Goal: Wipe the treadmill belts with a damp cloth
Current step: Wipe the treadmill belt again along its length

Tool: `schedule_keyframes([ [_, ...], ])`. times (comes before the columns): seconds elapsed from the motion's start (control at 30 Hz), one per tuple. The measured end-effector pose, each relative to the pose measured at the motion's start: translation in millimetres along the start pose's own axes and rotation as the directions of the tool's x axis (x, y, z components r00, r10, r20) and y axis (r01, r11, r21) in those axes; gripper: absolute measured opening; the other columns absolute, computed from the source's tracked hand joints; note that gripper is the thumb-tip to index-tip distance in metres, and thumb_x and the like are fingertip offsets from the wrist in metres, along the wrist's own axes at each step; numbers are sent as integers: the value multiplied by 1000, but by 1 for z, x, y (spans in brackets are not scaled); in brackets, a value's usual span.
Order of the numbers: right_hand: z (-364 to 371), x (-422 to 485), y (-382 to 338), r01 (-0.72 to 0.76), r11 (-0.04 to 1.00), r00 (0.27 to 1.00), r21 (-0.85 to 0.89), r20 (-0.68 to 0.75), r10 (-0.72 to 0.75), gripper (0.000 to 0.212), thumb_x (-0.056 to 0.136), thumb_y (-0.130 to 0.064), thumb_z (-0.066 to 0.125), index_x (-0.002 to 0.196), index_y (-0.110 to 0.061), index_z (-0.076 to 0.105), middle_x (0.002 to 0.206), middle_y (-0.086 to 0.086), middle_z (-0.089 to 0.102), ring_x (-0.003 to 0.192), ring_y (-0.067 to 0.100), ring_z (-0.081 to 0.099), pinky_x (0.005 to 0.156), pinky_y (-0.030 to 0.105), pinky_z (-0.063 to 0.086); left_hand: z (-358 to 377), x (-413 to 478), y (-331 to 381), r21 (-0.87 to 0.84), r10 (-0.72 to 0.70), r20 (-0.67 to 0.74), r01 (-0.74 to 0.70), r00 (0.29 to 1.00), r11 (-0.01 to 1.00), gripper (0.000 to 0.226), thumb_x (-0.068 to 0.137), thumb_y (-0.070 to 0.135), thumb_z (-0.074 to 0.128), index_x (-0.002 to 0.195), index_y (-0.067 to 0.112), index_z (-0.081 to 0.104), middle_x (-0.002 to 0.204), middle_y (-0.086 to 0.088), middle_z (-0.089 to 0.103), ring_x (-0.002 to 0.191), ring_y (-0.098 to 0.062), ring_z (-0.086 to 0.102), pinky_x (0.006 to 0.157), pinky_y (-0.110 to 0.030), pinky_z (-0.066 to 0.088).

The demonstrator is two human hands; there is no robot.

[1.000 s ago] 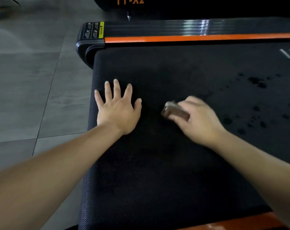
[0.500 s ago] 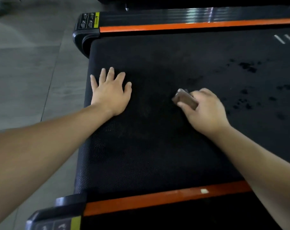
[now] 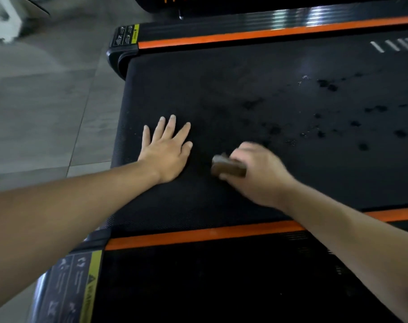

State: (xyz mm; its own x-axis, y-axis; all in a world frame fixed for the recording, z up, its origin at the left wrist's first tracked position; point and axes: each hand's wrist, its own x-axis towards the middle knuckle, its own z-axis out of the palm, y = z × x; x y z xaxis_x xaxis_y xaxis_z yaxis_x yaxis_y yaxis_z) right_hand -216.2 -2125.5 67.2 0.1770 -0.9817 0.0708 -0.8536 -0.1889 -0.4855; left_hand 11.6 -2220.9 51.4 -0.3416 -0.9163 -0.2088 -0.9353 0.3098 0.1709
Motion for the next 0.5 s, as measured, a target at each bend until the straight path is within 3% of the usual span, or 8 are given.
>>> schedule_keyframes([
  [0.07,-3,-10,0,104,994,986,27,127,-106,28,86,-45,74,76,-30,52,81,-11,48,78,13,50,66,31,37,0,-2,3,12,-26,23,25,999,1000,58,110,48,17,164,37,0,173,-1,-15,157,-22,-21,125,-53,-14],
  [0.1,-8,-5,11,111,994,988,0,112,-110,28,86,-46,73,76,-32,52,81,-12,48,79,15,51,67,32,38,1,-2,4,19,-32,31,31,999,999,58,110,48,17,164,37,-1,173,0,-16,157,-22,-21,125,-54,-14],
  [0.17,-19,13,43,5,996,1000,-85,-26,-7,28,87,-49,70,78,-28,55,81,-8,49,81,20,54,67,33,38,0,-1,6,20,-45,42,44,998,999,58,110,48,17,164,37,0,173,0,-16,157,-22,-22,125,-55,-15],
  [0.27,-28,23,68,-234,962,945,-139,-266,191,35,89,-49,67,78,-17,58,81,-3,48,80,28,57,65,33,35,-1,1,10,-14,-73,45,73,996,997,56,111,44,22,164,33,8,173,-4,-11,157,-25,-20,123,-59,-15],
  [0.33,-15,8,48,-115,979,969,-167,-236,73,37,89,-52,63,78,-16,62,80,-1,51,79,30,57,64,36,40,-2,8,16,-18,-73,-7,73,997,997,52,110,41,26,160,26,20,172,-10,-2,158,-28,-15,123,-62,-14],
  [0.43,1,-18,22,158,983,986,-98,-46,-163,38,88,-55,57,87,-19,71,84,-4,56,81,20,56,73,37,46,-7,29,28,-127,-61,-80,50,995,991,46,110,39,30,153,23,32,170,-10,12,159,-30,-9,123,-62,-12],
  [0.5,-7,3,41,167,978,984,-121,-42,-174,36,90,-52,59,86,-17,69,83,-2,57,79,21,56,72,38,46,-12,47,30,-176,-78,-100,59,992,983,49,109,39,31,156,25,28,171,-9,10,159,-30,-9,124,-61,-11],
])
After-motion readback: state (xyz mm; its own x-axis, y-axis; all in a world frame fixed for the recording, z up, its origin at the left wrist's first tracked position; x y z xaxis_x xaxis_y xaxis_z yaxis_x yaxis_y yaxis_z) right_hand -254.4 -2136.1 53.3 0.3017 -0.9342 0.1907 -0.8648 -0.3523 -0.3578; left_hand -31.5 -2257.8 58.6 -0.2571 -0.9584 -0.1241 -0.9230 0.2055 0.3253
